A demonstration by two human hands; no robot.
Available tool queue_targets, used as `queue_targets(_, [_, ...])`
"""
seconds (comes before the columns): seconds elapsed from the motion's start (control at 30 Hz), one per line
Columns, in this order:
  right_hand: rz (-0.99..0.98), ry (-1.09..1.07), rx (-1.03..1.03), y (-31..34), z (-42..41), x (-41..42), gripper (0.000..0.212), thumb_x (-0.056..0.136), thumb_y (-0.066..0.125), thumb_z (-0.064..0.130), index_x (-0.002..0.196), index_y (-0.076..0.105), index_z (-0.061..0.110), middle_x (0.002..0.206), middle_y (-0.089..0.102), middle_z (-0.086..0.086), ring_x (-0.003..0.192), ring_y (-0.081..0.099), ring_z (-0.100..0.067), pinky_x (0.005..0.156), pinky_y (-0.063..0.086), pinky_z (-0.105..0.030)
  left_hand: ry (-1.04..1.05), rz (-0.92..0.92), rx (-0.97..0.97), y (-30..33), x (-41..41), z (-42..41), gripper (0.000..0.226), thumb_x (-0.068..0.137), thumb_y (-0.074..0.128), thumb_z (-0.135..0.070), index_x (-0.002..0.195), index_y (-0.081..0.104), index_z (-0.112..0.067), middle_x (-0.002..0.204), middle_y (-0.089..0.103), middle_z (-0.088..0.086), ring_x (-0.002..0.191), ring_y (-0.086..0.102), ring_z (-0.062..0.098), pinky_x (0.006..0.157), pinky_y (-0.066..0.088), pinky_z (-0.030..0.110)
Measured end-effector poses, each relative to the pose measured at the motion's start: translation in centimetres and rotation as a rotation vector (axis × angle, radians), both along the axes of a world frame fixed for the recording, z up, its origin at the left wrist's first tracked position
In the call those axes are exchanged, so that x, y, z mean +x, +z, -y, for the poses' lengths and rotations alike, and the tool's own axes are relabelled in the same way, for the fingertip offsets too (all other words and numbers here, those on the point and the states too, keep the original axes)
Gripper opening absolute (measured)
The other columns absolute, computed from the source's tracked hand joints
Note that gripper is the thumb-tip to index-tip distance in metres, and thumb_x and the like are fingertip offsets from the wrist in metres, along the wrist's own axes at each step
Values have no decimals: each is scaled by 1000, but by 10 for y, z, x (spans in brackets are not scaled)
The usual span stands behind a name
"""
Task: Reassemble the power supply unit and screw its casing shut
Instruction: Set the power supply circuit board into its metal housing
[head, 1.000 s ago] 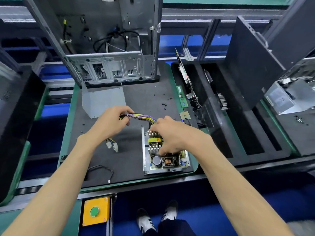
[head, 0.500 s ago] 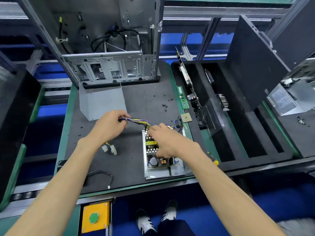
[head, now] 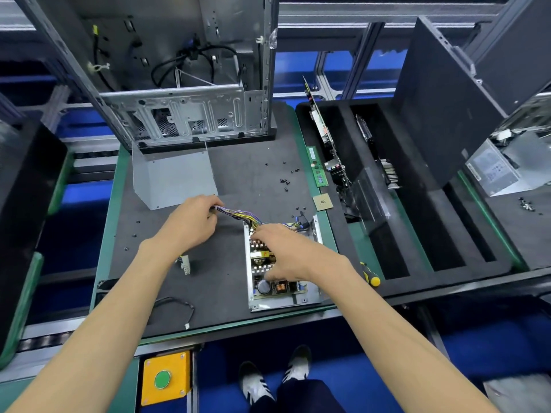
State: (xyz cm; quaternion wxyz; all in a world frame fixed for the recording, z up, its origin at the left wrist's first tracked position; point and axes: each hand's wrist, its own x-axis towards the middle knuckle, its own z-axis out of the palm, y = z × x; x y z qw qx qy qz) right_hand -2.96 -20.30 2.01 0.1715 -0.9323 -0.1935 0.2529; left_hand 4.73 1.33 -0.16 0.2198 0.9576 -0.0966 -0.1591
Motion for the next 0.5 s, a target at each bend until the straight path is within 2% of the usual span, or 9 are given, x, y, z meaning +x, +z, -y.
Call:
queue_targets(0.07, [-14, -56, 108, 10, 9, 0, 79, 88, 75, 19, 156, 36, 14, 159, 37, 0, 148, 29, -14, 118, 22, -24, -76, 8, 87, 5, -2, 3, 50, 89, 54, -2, 138, 56, -13, 136, 58, 11, 129, 50, 32, 109, 39, 43])
queue_targets(0.13, [59, -114, 179, 19, 22, 1, 62, 92, 68, 18, 150, 46, 18, 152, 46, 3, 143, 36, -11, 117, 25, -24, -146, 112, 74, 18, -9, 10, 60, 87, 55, -3, 146, 48, -13, 146, 50, 9, 137, 41, 30, 116, 30, 43])
queue_targets(0.2, [231, -243, 267, 22, 35, 2, 41, 97, 61, 16, 138, 59, 19, 140, 57, 3, 134, 44, -10, 112, 32, -24, -230, 261, -44, 34, -23, 27, 54, 89, 59, -10, 142, 52, -14, 139, 55, 7, 131, 46, 29, 113, 35, 44])
queue_targets(0.23, [320, -354, 323, 20, 41, 2, 34, 99, 59, 16, 134, 62, 19, 134, 60, 3, 130, 46, -10, 107, 33, -21, -296, 308, -67, 40, -33, 38, 50, 91, 63, -21, 139, 54, -15, 134, 58, 6, 127, 50, 27, 109, 39, 44])
queue_targets(0.3, [392, -634, 468, 11, 48, -1, 30, 104, 54, 19, 133, 62, 19, 130, 60, 5, 125, 49, -9, 103, 35, -21, -443, 307, 52, 44, -55, 63, 63, 88, 63, -54, 138, 53, -17, 129, 59, 2, 121, 53, 24, 104, 41, 41])
queue_targets(0.33, [349, -766, 544, 5, 50, -4, 31, 106, 51, 22, 136, 61, 19, 130, 58, 8, 124, 49, -7, 104, 37, -23, -507, 268, 177, 41, -64, 74, 77, 83, 59, -68, 140, 49, -17, 130, 56, 1, 121, 51, 23, 104, 39, 40])
queue_targets(0.4, [174, -921, 654, -10, 48, -12, 35, 110, 43, 27, 142, 55, 22, 138, 55, 11, 126, 46, -1, 108, 35, -24, -606, 214, 436, 29, -76, 85, 97, 75, 57, -80, 143, 40, -13, 133, 49, 3, 123, 46, 25, 109, 34, 40])
queue_targets(0.43, [97, -957, 686, -19, 46, -16, 37, 111, 40, 29, 146, 51, 23, 143, 52, 11, 127, 43, 2, 106, 33, -21, -630, 219, 509, 22, -79, 87, 101, 74, 57, -81, 143, 38, -11, 134, 49, 5, 125, 45, 26, 110, 32, 40])
queue_targets(0.5, [7, -1011, 758, -34, 42, -25, 40, 112, 35, 31, 150, 47, 25, 149, 48, 13, 128, 40, 5, 101, 30, -14, -639, 261, 535, 11, -79, 88, 96, 77, 61, -74, 143, 38, -8, 134, 50, 7, 124, 45, 27, 109, 33, 40])
